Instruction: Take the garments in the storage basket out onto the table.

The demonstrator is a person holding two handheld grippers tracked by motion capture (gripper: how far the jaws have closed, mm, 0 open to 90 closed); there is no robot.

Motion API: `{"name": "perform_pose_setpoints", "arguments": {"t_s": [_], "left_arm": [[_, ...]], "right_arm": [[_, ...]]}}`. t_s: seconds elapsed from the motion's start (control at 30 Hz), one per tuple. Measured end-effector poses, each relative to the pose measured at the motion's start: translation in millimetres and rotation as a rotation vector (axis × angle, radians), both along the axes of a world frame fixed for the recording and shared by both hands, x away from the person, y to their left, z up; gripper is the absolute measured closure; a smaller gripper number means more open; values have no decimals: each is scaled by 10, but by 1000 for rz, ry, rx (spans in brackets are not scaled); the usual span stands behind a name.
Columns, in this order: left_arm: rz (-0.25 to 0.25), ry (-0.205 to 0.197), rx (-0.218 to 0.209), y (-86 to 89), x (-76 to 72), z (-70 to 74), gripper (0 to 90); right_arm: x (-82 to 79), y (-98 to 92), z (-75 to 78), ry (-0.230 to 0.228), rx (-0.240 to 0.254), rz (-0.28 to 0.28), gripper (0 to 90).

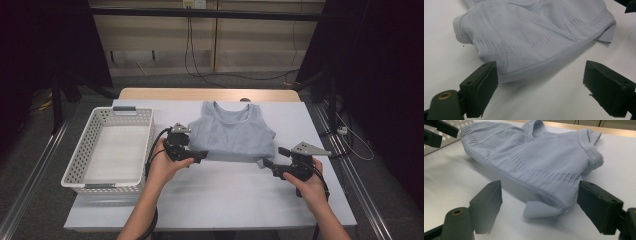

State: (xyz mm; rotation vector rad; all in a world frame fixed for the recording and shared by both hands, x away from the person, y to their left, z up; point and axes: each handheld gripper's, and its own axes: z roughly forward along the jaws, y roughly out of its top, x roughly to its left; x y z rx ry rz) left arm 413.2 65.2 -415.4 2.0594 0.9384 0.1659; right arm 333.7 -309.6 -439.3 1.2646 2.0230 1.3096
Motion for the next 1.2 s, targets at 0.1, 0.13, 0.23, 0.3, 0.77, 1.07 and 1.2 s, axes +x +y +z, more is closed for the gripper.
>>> {"name": "perform_pose_setpoints", "arguments": {"t_s": [0.1,0.13,0.23,0.3,0.77,1.07,1.2], "left_arm": [[0,0,-5,12,-2,8,126],[1,0,-10,21,-1,10,126],[4,-3,-7,27,-2,3,124],[-1,-4,0,20,0,-7,122],[-5,-8,-16,6,-6,0,119],[-16,13,-2,-7,12,-65,114],[-16,8,10,-49,12,-78,109]], "right_arm": [[-23,16,-3,-2,-3,13,189],[-29,18,-3,-2,-4,17,184],[-40,30,-19,2,-4,22,173],[-48,48,-28,9,-11,28,172],[-98,84,-18,9,-11,43,159],[-55,118,-37,16,-6,47,130],[-36,115,-66,28,-16,52,98]]}}
